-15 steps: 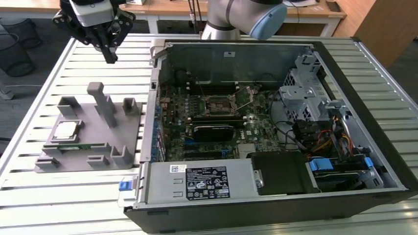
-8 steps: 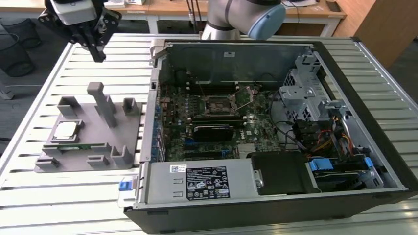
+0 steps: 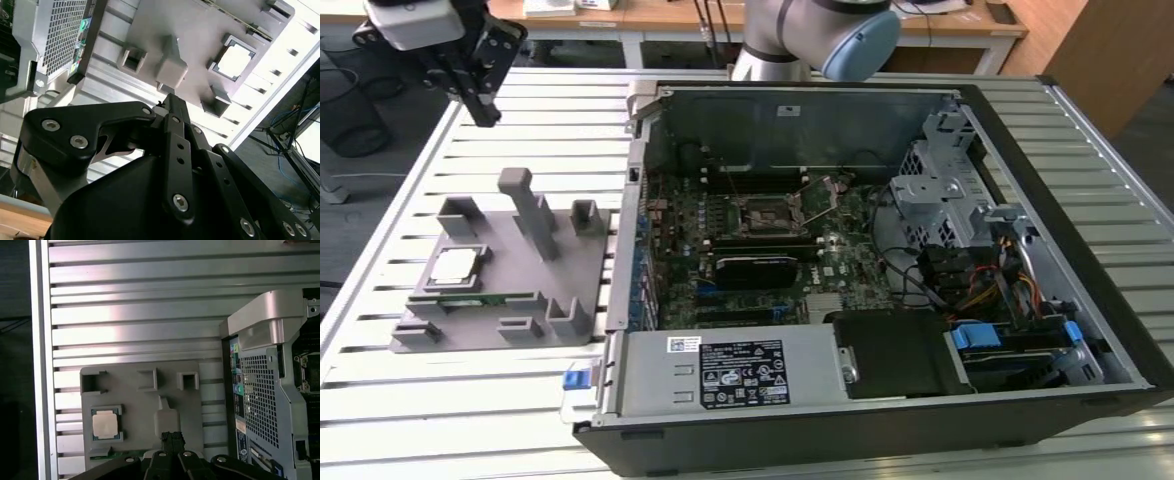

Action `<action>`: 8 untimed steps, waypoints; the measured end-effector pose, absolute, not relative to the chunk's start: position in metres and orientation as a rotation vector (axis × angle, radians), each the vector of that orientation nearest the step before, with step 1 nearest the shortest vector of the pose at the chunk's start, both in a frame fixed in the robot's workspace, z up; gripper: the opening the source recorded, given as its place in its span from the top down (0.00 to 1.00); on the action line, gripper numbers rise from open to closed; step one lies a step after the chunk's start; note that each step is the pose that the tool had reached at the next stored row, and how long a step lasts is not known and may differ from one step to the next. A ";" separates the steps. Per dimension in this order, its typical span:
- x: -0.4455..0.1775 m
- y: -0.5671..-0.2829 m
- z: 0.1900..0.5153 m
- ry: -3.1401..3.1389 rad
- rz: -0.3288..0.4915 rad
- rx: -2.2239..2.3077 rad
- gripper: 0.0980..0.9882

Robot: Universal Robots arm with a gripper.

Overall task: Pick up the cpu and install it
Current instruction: 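Reach for the cpu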

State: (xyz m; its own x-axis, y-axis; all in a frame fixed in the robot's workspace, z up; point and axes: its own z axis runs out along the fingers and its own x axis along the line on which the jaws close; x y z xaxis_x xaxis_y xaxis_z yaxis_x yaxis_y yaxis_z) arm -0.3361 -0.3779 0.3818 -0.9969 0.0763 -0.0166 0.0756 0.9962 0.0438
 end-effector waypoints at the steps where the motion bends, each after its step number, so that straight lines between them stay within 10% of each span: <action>1: -0.341 -0.378 0.381 3.120 0.068 0.119 0.99; 8: -0.366 -0.382 0.378 3.121 0.067 0.119 0.99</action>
State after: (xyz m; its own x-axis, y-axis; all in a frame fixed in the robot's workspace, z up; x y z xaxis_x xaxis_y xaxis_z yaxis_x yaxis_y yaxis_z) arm -0.3656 -0.3823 0.3783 -0.9969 0.0763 -0.0163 0.0756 0.9962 0.0437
